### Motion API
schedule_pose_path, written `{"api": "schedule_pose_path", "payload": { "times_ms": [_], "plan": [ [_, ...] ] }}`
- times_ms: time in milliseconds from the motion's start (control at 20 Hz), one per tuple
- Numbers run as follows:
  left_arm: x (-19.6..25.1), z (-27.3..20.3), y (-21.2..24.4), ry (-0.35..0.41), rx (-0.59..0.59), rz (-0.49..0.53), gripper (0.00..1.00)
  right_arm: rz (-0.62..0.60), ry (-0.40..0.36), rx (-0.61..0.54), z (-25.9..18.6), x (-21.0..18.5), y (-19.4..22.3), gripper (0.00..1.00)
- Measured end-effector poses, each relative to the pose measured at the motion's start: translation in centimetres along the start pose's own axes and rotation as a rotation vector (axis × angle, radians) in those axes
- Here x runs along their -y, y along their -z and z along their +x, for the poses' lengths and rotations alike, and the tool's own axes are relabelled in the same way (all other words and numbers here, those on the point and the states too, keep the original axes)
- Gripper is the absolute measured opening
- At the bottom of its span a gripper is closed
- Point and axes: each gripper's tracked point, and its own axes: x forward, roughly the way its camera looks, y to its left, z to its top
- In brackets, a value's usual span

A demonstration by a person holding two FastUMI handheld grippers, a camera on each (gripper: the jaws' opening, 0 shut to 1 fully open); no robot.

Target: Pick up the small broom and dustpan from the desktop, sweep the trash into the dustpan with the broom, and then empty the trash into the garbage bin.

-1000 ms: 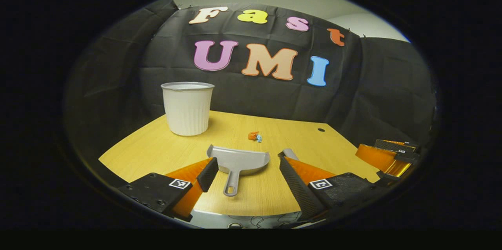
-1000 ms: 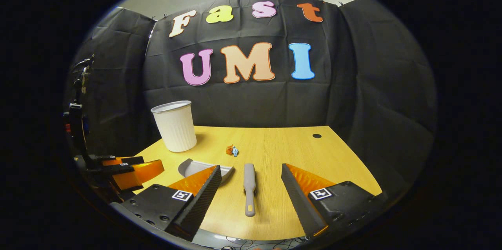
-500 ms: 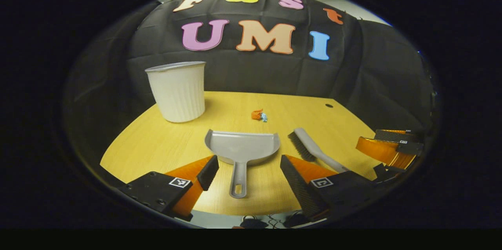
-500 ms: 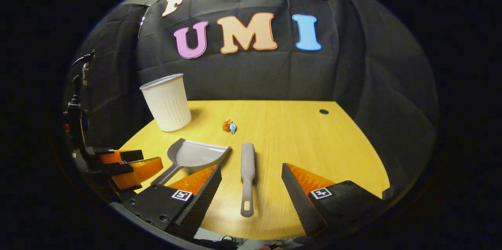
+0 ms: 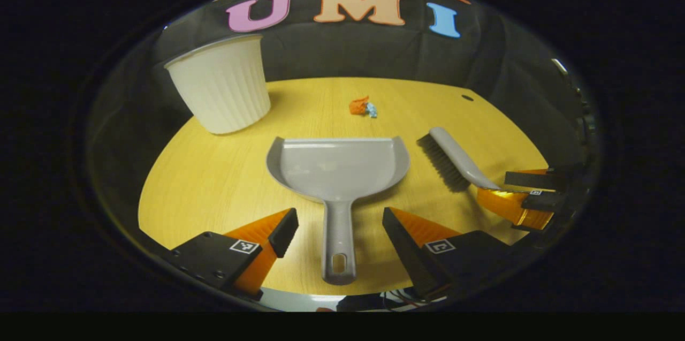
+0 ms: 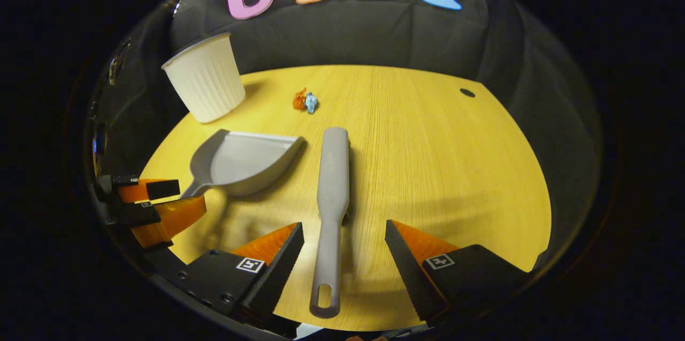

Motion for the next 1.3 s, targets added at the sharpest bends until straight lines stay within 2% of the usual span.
{"api": "schedule_pose_path", "payload": {
  "times_ms": [350, 550, 650, 750, 800, 850, 950, 1100, 1200, 1250, 1300],
  "plan": [
    [0.2, 3.3, 1.5, 0.037, -0.136, 0.025, 0.96, 0.011, -0.013, -0.128, 3.0, 0.0, 1.4, 0.93],
    [-0.3, 4.7, 2.5, 0.024, -0.210, 0.064, 0.94, 0.017, -0.010, -0.144, 3.8, 0.0, 1.1, 0.85],
    [-0.4, 4.8, 2.0, 0.015, -0.220, 0.084, 0.86, 0.035, -0.011, -0.150, 4.0, 0.1, 0.9, 0.77],
    [-1.1, 5.1, 1.9, -0.016, -0.222, 0.089, 0.71, 0.042, -0.002, -0.153, 4.2, 0.1, 0.8, 0.55],
    [-1.2, 4.9, 1.9, -0.025, -0.229, 0.086, 0.39, 0.040, 0.000, -0.152, 4.3, 0.1, 0.8, 0.33],
    [-1.3, 4.9, 1.8, -0.024, -0.230, 0.081, 0.36, 0.040, -0.011, -0.154, 4.1, -0.3, 0.9, 0.36],
    [-1.4, 5.1, 2.0, -0.012, -0.230, 0.084, 0.33, 0.038, -0.015, -0.157, 4.2, -0.4, 0.7, 0.26],
    [-1.6, 5.2, 1.8, 0.016, -0.219, 0.140, 0.29, 0.032, -0.066, -0.184, 3.8, -1.1, 0.9, 0.24],
    [-1.7, 5.1, 1.8, 0.038, -0.204, 0.161, 0.28, 0.007, -0.066, -0.175, 4.2, -0.9, 1.1, 0.23],
    [-1.7, 5.1, 1.8, 0.047, -0.199, 0.166, 0.27, 0.005, -0.067, -0.177, 4.1, -0.9, 1.0, 0.19],
    [-1.8, 5.0, 2.0, 0.053, -0.195, 0.167, 0.27, 0.006, -0.068, -0.172, 4.2, -0.9, 0.8, 0.23]
  ]
}}
